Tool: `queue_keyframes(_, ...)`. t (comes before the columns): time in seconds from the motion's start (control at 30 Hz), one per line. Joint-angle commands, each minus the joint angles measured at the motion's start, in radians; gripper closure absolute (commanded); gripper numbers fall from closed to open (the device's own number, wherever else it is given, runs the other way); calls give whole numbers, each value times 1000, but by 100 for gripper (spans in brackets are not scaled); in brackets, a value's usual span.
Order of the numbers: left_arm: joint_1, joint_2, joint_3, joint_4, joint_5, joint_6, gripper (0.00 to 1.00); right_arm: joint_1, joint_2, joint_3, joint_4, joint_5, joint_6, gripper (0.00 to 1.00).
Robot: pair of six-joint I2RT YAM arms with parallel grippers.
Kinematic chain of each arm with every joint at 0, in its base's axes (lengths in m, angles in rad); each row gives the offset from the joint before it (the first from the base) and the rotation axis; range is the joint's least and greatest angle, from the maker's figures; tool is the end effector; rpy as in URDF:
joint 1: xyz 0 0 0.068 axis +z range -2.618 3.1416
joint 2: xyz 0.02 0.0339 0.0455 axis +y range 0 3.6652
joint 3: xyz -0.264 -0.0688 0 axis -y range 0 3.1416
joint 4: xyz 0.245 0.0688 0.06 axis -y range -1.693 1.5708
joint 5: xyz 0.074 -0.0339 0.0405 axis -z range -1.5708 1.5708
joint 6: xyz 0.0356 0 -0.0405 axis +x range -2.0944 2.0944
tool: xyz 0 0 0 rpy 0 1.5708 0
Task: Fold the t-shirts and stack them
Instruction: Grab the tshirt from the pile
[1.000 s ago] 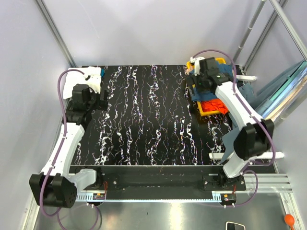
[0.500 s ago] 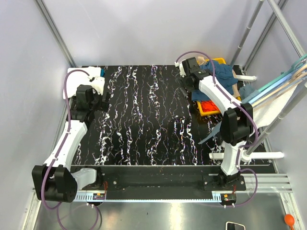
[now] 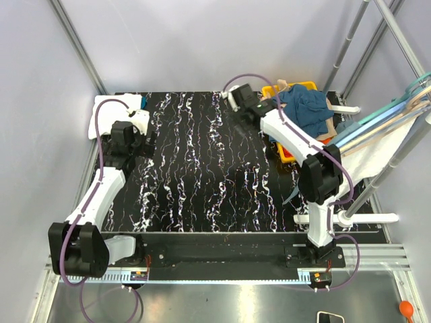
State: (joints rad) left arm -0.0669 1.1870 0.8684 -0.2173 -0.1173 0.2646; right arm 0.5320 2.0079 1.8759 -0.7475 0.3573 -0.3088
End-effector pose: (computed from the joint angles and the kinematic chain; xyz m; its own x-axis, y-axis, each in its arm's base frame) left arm 0.2663 -0.0137 0.2827 -0.5006 0.2939 -0.8143 0.1004 0.9540 0.2825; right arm 0.3950 0.2180 0.2972 -0.5465 -0.6521 -0.5255 -0.4715 0.7582 -0.4505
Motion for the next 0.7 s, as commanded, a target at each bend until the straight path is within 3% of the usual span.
queue_keyframes(0.0, -2, -4, -11, 65, -1, -11, 1, 100, -61, -55, 8, 69, -15, 18)
queue_keyframes(0.2, -2, -3, -16, 65, 2, -21, 1, 210, -118, -138, 34, 135, -45, 17)
queue_keyframes(0.3, -2, -1, -22, 64, 4, -18, 1, 203, -115, -152, 80, 190, -81, 14)
queue_keyframes(0.67, -2, -7, -32, 79, -18, 16, 1, -116, -3, -52, 112, 72, -69, 15)
